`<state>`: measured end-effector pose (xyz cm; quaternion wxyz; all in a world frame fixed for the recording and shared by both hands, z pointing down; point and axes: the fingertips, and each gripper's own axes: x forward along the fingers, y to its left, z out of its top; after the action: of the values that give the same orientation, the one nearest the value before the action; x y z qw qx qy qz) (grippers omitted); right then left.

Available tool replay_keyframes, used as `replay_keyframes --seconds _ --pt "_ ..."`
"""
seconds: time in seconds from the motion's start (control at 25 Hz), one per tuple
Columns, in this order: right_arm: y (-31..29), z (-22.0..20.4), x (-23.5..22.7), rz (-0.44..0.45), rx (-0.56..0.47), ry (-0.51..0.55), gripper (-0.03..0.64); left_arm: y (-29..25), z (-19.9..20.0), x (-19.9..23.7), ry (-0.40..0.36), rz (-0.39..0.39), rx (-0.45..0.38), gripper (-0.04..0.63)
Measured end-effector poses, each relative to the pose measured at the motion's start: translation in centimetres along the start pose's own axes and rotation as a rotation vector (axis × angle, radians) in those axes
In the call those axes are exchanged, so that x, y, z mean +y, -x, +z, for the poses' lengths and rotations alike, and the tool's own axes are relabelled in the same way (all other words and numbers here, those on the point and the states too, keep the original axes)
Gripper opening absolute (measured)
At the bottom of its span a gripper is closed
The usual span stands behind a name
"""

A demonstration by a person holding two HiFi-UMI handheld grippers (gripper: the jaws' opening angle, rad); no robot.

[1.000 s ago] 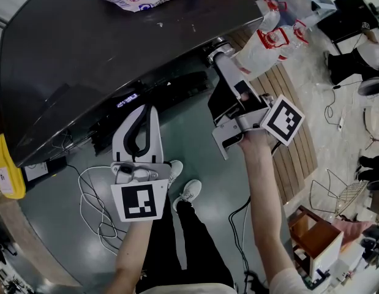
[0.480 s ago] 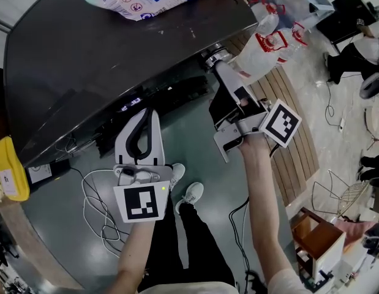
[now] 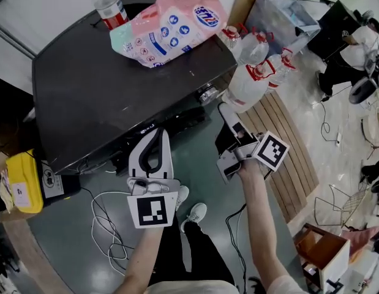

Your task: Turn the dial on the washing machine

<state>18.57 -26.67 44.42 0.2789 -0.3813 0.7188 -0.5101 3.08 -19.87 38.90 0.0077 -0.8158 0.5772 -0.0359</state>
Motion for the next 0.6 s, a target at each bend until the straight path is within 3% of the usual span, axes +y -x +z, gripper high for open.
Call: replay_keyframes --seconds 0.2,0.4,0.6 --pt "0.6 2.7 7.1 -0.018 -0.027 0.193 0.273 0.1 6.6 -0.3 -0.018 -0.031 -0.073 0.0" --pt "2.8 5.2 16.0 -0.058 -0.109 0.429 0.177 1.4 14.3 -0.8 -0.062 -0.054 -0.142 0.0" --pt "5.6 6.6 23.2 -0.148 -0.207 0.736 0.084 2.5 21.2 -1.0 -0.072 -0.067 -0.236 0.0"
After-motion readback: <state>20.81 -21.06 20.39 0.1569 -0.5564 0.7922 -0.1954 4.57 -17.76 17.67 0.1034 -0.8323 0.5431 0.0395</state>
